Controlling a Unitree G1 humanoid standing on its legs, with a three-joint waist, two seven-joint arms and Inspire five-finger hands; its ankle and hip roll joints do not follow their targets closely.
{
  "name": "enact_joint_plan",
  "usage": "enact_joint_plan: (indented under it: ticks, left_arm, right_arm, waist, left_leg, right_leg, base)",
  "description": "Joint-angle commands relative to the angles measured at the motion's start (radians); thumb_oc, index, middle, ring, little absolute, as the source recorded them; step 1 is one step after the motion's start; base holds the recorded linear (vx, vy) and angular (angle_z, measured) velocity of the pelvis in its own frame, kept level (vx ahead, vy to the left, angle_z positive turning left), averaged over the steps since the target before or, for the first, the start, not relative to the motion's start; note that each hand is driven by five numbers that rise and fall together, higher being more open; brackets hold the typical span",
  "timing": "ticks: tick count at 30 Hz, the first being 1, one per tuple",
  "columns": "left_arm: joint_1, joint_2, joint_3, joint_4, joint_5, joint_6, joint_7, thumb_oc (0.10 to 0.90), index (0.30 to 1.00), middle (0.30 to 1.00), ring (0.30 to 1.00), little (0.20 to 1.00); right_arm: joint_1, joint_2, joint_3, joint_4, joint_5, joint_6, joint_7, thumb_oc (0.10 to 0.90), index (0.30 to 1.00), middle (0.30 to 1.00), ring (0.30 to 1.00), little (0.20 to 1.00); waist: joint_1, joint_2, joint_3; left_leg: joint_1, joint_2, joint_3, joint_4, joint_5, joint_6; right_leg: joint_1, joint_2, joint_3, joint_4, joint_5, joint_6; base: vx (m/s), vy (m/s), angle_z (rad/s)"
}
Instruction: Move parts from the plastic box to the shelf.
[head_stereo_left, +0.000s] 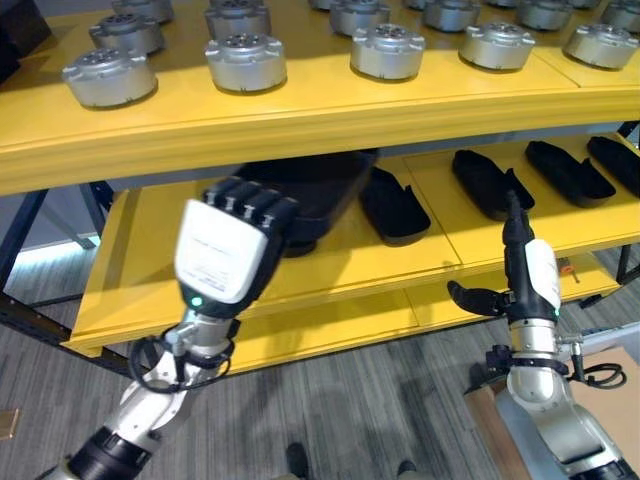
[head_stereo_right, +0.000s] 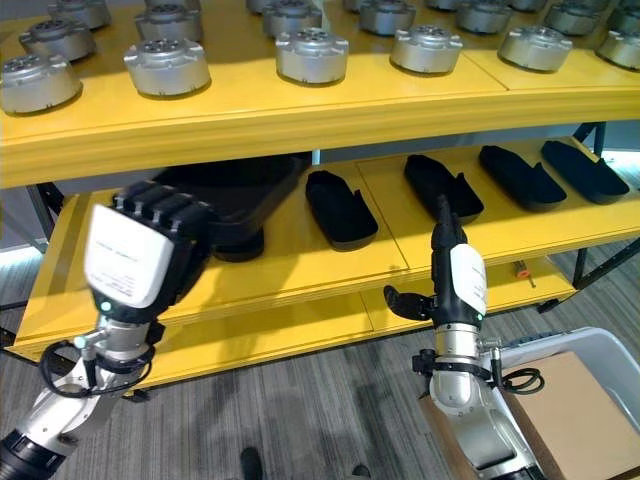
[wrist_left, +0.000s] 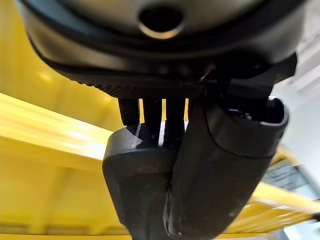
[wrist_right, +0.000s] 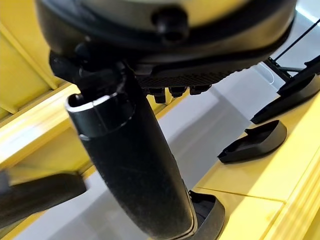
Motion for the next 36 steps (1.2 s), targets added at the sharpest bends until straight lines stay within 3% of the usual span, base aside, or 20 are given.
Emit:
enact_joint_plan:
  ticks: [1,5,12,18,29,36]
  left_arm:
    - [-0.084,-0.025,0.145,-0.022,0.005,0.004,0.173,0.400,0.300,0.300,0.300,0.300]
    - [-0.028,-0.045,0.210,0.006,0.007,-0.010,0.205,0.400,0.300,0.300,0.300,0.300]
    - [0.030,-0.050,0.276,0.106,-0.020,0.051,0.266,0.400,0.300,0.300,0.300,0.300]
    - [0.076,-0.049,0.325,0.192,-0.023,0.062,0.306,0.400,0.300,0.300,0.300,0.300]
    - [0.061,-0.065,0.297,0.407,-0.079,0.088,0.333,0.400,0.300,0.300,0.300,0.300]
    - [0.053,-0.048,0.317,0.433,-0.072,0.037,0.349,0.400,0.300,0.300,0.300,0.300]
  right_arm:
    - [-0.103,-0.035,-0.052,-0.033,-0.076,-0.079,-0.060,0.900,1.000,1.000,1.000,1.000]
    - [-0.090,-0.028,-0.072,-0.027,-0.089,-0.093,-0.065,0.900,1.000,1.000,1.000,1.000]
    - [-0.063,-0.032,-0.103,-0.017,-0.089,-0.107,-0.089,0.900,1.000,1.000,1.000,1.000]
    - [-0.040,-0.034,-0.124,-0.005,-0.096,-0.126,-0.092,0.900,1.000,1.000,1.000,1.000]
    - [-0.022,-0.052,-0.148,0.026,-0.098,-0.151,-0.114,0.900,1.000,1.000,1.000,1.000]
    - [0.003,-0.063,-0.191,0.038,-0.100,-0.155,-0.125,0.900,1.000,1.000,1.000,1.000]
  waist:
    - [0.025,0.013,-0.083]
    - [0.043,0.010,-0.083]
    - [0.052,0.008,-0.085]
    - [0.057,0.006,-0.082]
    - [0.040,0.006,-0.088]
    - [0.029,0.003,-0.088]
  left_leg:
    - [0.090,0.129,0.035,0.038,-0.131,-0.070]
    - [0.087,0.124,0.022,0.036,-0.129,-0.069]
    - [0.084,0.119,0.018,0.038,-0.129,-0.067]
    - [0.080,0.117,0.018,0.043,-0.130,-0.064]
    - [0.082,0.111,0.031,0.049,-0.134,-0.057]
    - [0.083,0.092,0.066,0.064,-0.149,-0.043]
  right_leg:
    - [-0.053,-0.006,0.014,0.050,-0.020,0.010]
    - [-0.048,-0.010,0.003,0.048,-0.019,0.011]
    - [-0.048,-0.009,-0.002,0.054,-0.024,0.010]
    - [-0.052,-0.014,-0.003,0.054,-0.021,0.012]
    - [-0.062,-0.017,0.009,0.057,-0.017,0.015]
    - [-0.071,-0.051,0.002,0.038,0.022,0.043]
  base:
    - [0.01,0.010,0.12]
    - [0.03,0.013,0.10]
    - [0.03,0.024,0.09]
    - [0.01,0.014,0.00]
    - [0.01,0.062,0.00]
    - [-0.03,0.171,-0.05]
